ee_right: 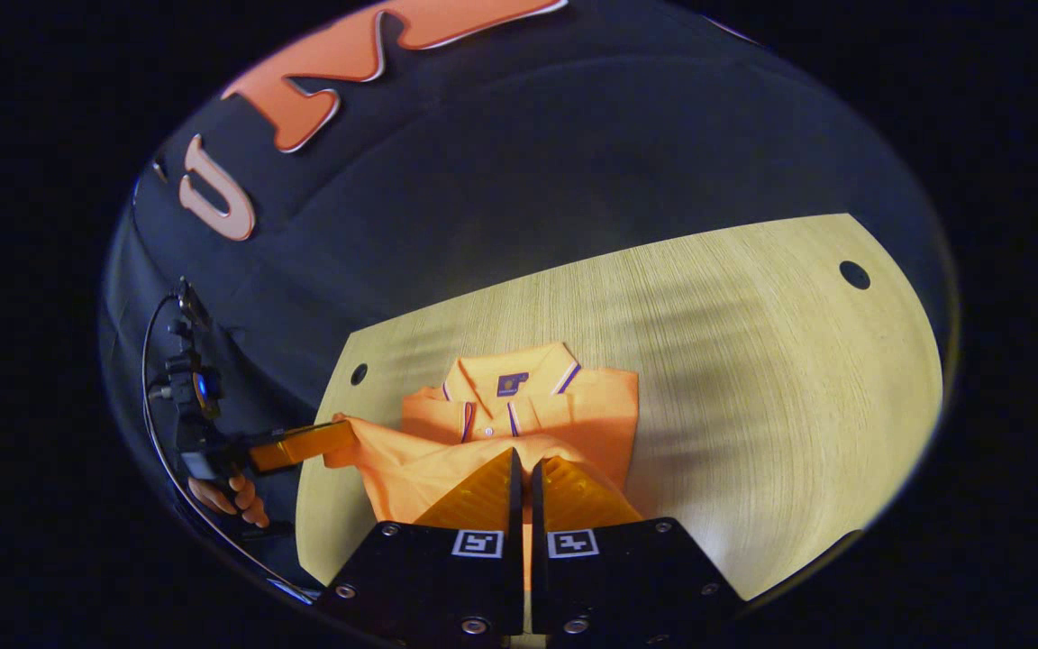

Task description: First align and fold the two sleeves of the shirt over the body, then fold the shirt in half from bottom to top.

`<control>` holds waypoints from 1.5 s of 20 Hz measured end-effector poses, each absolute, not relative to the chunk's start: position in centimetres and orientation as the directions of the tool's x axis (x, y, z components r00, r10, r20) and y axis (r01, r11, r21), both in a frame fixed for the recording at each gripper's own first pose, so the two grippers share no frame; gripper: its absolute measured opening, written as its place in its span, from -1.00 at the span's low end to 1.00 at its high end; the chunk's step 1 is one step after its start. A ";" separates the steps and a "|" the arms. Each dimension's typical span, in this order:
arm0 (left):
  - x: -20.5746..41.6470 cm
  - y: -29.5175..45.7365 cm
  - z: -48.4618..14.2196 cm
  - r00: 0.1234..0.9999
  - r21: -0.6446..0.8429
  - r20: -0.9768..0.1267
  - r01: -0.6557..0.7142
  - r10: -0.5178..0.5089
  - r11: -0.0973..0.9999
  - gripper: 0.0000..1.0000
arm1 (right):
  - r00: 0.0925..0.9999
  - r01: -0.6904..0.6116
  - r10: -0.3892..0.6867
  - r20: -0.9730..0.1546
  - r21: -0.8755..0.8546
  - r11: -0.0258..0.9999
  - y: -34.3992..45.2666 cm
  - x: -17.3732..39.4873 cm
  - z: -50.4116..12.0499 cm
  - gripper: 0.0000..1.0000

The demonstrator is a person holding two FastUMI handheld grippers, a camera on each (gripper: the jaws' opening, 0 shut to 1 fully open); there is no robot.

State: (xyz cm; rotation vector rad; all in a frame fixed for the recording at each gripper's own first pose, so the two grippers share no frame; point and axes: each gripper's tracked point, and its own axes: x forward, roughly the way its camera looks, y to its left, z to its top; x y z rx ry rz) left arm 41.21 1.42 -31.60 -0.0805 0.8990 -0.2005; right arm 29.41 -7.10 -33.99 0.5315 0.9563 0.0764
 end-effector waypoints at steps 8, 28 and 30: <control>46.7 2.5 -34.4 0.590 -0.125 -0.786 0.137 -0.183 0.983 -0.95 | 0.541 0.208 0.228 -0.810 0.391 0.897 -8.7 34.0 -37.6 -0.92; 43.3 3.1 -23.3 0.766 -0.038 -0.635 0.105 -0.105 0.994 0.96 | 0.674 0.137 0.148 -0.724 0.319 0.938 -9.2 30.5 -30.9 0.97; 41.3 2.3 -21.8 0.787 -0.034 -0.607 0.117 -0.114 0.993 0.97 | 0.699 0.107 0.148 -0.700 0.307 0.946 -8.9 29.1 -29.1 0.97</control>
